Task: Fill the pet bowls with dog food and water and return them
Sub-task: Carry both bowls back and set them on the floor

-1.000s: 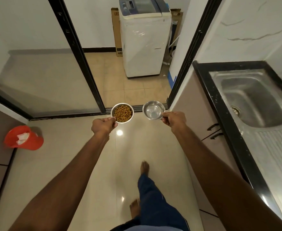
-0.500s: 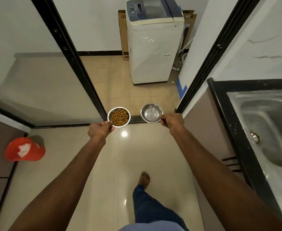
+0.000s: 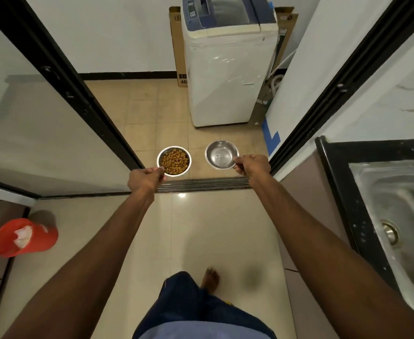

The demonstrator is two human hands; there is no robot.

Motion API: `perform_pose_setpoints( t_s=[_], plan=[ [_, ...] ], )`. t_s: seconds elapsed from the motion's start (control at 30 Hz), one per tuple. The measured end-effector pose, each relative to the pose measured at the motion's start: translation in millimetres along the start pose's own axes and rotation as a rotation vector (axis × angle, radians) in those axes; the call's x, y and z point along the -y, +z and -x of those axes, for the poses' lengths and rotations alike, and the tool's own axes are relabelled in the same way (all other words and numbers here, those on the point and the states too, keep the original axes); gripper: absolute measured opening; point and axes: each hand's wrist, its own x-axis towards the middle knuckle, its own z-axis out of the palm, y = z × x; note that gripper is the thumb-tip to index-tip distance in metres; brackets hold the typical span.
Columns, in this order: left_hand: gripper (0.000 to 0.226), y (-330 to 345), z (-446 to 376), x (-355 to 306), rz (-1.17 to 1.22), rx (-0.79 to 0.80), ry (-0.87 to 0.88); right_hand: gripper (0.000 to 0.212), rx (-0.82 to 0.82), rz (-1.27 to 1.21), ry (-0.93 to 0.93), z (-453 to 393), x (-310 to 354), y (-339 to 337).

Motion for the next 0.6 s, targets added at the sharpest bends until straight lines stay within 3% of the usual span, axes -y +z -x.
perform_pose_setpoints(
  t_s=[0.6],
  plan=[
    [0.017, 117.9, -163.1, -92.1, -0.052, 0.054, -0.073, 0.016, -0.016, -0.075, 0.11, -150.1, 62.5, 77.1]
  ],
)
